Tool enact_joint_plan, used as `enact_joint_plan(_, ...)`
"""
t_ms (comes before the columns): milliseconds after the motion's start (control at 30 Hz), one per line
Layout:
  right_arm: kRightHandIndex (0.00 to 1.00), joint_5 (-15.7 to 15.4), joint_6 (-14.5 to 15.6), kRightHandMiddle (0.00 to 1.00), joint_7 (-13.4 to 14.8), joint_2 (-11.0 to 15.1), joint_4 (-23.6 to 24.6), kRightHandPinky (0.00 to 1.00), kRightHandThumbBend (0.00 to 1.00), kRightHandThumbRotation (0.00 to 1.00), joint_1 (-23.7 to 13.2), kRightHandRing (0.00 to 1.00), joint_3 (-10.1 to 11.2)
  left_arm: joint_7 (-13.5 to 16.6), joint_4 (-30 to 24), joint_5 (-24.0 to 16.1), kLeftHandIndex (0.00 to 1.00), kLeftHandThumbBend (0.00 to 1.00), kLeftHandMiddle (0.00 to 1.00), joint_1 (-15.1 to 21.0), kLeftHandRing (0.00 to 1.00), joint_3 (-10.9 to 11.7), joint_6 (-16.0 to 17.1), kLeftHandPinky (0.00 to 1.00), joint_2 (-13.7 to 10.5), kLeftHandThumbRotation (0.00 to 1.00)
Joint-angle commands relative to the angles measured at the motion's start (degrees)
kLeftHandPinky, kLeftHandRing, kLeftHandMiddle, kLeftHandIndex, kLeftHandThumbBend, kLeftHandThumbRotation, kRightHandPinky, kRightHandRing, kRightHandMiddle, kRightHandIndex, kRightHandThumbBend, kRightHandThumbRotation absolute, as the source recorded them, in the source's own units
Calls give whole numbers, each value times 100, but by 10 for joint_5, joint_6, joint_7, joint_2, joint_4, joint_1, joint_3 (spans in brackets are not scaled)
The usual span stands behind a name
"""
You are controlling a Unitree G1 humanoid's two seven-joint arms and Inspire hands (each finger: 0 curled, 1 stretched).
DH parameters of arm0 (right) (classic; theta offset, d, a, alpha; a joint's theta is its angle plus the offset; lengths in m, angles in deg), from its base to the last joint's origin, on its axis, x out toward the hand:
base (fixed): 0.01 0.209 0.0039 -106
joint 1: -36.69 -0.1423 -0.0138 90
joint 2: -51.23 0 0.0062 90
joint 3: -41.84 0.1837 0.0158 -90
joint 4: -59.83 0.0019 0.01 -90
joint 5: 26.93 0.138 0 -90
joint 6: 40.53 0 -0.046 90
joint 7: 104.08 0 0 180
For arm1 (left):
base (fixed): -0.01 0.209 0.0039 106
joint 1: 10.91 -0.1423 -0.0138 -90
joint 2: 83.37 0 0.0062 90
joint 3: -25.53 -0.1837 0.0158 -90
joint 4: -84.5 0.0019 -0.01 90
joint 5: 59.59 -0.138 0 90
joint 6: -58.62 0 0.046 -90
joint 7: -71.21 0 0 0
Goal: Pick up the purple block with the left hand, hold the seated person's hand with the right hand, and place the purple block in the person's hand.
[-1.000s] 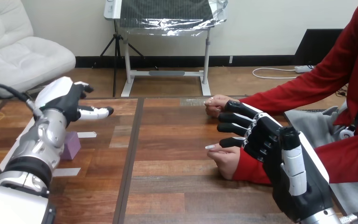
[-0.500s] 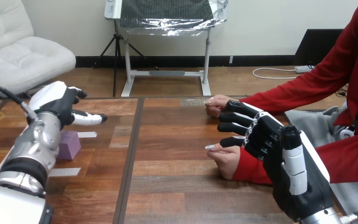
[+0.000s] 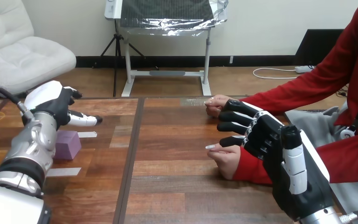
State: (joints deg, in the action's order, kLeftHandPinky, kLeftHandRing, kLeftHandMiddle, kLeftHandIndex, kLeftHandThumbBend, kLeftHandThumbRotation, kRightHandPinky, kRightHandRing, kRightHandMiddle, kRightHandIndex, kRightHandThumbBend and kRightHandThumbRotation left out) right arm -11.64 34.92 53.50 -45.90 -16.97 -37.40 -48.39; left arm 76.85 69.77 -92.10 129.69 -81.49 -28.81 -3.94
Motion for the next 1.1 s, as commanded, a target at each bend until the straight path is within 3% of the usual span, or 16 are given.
enact_joint_plan(0,79,4,-12,77,0,-4,12,65,87,100,-34,75,1,18,0,-3,82,76,82,7,81,-7,0,73,-5,35)
enact_joint_plan(1067,79,8,-15,77,0,-7,18,64,88,100,-32,75,0,18,1,-4,82,75,82,-7,81,-16,-12,74,3,36)
